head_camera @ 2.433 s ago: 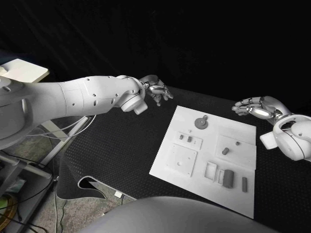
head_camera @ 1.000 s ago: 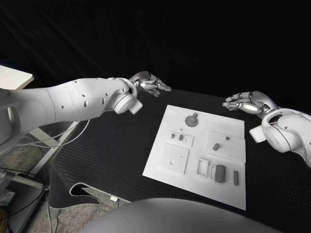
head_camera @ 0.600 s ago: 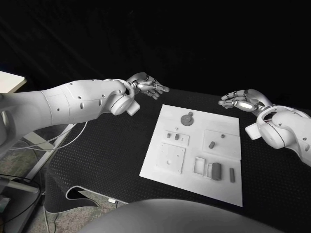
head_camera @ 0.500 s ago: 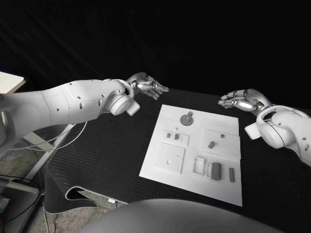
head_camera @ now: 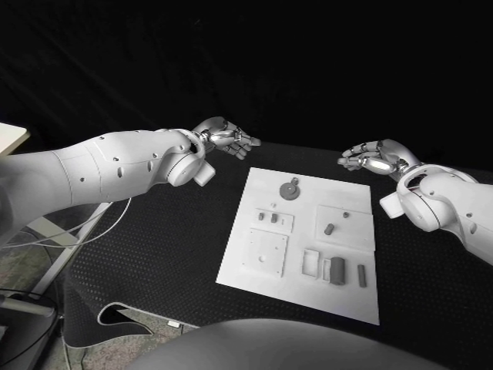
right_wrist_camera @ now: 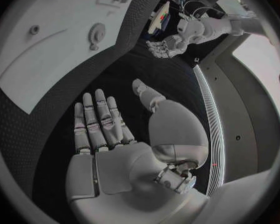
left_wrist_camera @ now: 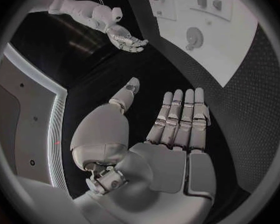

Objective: Assemble the parts on the task board

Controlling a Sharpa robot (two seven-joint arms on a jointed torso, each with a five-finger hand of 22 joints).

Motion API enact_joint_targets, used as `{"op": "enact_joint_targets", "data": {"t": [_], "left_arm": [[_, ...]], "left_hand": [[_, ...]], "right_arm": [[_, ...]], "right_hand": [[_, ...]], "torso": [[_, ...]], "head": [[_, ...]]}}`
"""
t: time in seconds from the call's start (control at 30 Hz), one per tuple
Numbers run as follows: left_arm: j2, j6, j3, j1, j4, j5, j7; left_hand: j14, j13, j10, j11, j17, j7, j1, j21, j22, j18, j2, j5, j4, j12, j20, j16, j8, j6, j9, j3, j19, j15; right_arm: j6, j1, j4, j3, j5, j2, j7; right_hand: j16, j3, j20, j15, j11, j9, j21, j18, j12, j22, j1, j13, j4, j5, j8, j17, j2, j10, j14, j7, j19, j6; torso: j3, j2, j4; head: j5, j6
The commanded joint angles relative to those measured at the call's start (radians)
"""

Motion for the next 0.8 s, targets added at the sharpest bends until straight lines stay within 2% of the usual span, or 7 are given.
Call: {"op": "enact_joint_targets", "data": {"t": [0.03, 0.2, 0.23, 0.27, 0.43, 0.77, 0.8], "left_arm": [[0.005, 0.009, 0.001, 0.001, -0.003, 0.027, 0.04], [0.015, 0.009, 0.001, 0.001, -0.011, 0.043, 0.054], [0.016, 0.013, 0.001, 0.001, -0.012, 0.045, 0.057], [0.017, 0.015, 0.001, 0.001, -0.014, 0.047, 0.057], [0.025, 0.021, 0.001, 0.001, -0.022, 0.053, 0.062], [0.029, 0.025, 0.001, 0.001, -0.029, 0.062, 0.069], [0.029, 0.026, 0.001, 0.001, -0.03, 0.065, 0.069]], "left_hand": [[0.009, -0.002, 0.01, 0.001, 0.002, 0.008, 0.003, -0.005, -0.003, 0.013, 0.013, -0.001, -0.002, -0.007, 0.001, 0.0, 0.004, 0.005, -0.001, -0.004, 0.01, 0.0], [0.022, -0.004, 0.022, -0.002, 0.004, 0.007, 0.004, -0.006, -0.008, 0.012, 0.022, -0.001, -0.003, -0.011, -0.003, 0.001, 0.003, 0.008, -0.004, -0.007, 0.022, -0.005], [0.024, -0.004, 0.024, -0.002, 0.005, 0.007, 0.005, -0.006, -0.008, 0.012, 0.024, -0.001, -0.003, -0.012, -0.003, 0.001, 0.003, 0.008, -0.005, -0.007, 0.024, -0.005], [0.026, -0.004, 0.026, -0.003, 0.005, 0.007, 0.006, -0.006, -0.009, 0.012, 0.026, -0.001, -0.003, -0.013, -0.004, 0.001, 0.003, 0.008, -0.005, -0.007, 0.026, -0.006], [0.033, -0.005, 0.034, -0.005, 0.007, 0.006, 0.009, -0.008, -0.013, 0.011, 0.035, -0.001, -0.003, -0.016, -0.007, 0.0, 0.003, 0.01, -0.007, -0.008, 0.033, -0.009], [0.044, -0.005, 0.047, -0.008, 0.009, 0.006, 0.011, -0.009, -0.019, 0.01, 0.046, -0.001, -0.002, -0.02, -0.011, 0.0, 0.003, 0.013, -0.01, -0.011, 0.045, -0.012], [0.044, -0.005, 0.048, -0.008, 0.009, 0.006, 0.01, -0.009, -0.019, 0.009, 0.047, -0.001, -0.002, -0.021, -0.011, -0.001, 0.003, 0.014, -0.01, -0.012, 0.046, -0.012]], "right_arm": [[-0.024, 0.0, -0.004, 0.0, 0.01, 0.0, 0.029], [-0.066, -0.001, -0.005, 0.0, 0.027, 0.0, 0.048], [-0.072, -0.001, -0.005, 0.0, 0.029, 0.0, 0.051], [-0.078, -0.001, -0.006, 0.0, 0.032, 0.001, 0.054], [-0.087, -0.001, -0.016, 0.0, 0.065, 0.0, 0.064], [-0.088, -0.001, -0.017, 0.0, 0.072, -0.005, 0.07], [-0.089, -0.001, -0.017, 0.0, 0.072, -0.006, 0.07]], "right_hand": [[-0.005, -0.003, 0.003, 0.001, 0.002, -0.001, -0.006, 0.019, -0.005, 0.002, -0.011, -0.001, 0.004, -0.002, 0.006, 0.001, -0.003, 0.005, 0.005, 0.066, 0.008, -0.008], [-0.004, -0.002, 0.003, 0.0, 0.002, -0.002, -0.007, 0.02, -0.005, 0.003, -0.013, -0.001, 0.006, -0.002, 0.006, 0.001, 0.001, 0.005, 0.006, 0.065, 0.009, -0.007], [-0.004, -0.001, 0.003, 0.0, 0.002, -0.002, -0.007, 0.02, -0.005, 0.003, -0.013, -0.001, 0.007, -0.002, 0.006, 0.001, 0.001, 0.005, 0.006, 0.065, 0.009, -0.007], [-0.004, -0.001, 0.002, 0.0, 0.002, -0.002, -0.007, 0.02, -0.005, 0.003, -0.013, -0.001, 0.007, -0.002, 0.007, 0.002, 0.003, 0.006, 0.007, 0.065, 0.01, -0.007], [-0.004, 0.0, 0.002, 0.0, 0.002, -0.002, -0.007, 0.021, -0.005, 0.004, -0.013, -0.001, 0.008, -0.002, 0.007, 0.002, 0.004, 0.006, 0.008, 0.065, 0.01, -0.007], [-0.004, 0.001, 0.002, 0.0, 0.002, -0.002, -0.008, 0.021, -0.005, 0.004, -0.013, -0.001, 0.008, -0.002, 0.007, 0.002, 0.004, 0.006, 0.008, 0.065, 0.011, -0.007], [-0.004, 0.001, 0.002, 0.0, 0.002, -0.002, -0.008, 0.021, -0.005, 0.004, -0.013, -0.001, 0.008, -0.002, 0.007, 0.002, 0.004, 0.006, 0.008, 0.065, 0.011, -0.007]], "torso": [[-0.0006, 0.0, 0.0008], [-0.0013, 0.001, 0.0017], [-0.0012, 0.001, 0.0019], [-0.0008, 0.001, 0.001], [0.0005, 0.001, 0.0009], [0.0006, 0.002, 0.0025], [0.0005, 0.003, 0.0024]], "head": [[-0.021, 0.007], [-0.045, 0.016], [-0.057, 0.017], [-0.06, 0.019], [-0.087, 0.025], [-0.097, 0.026], [-0.101, 0.023]]}}
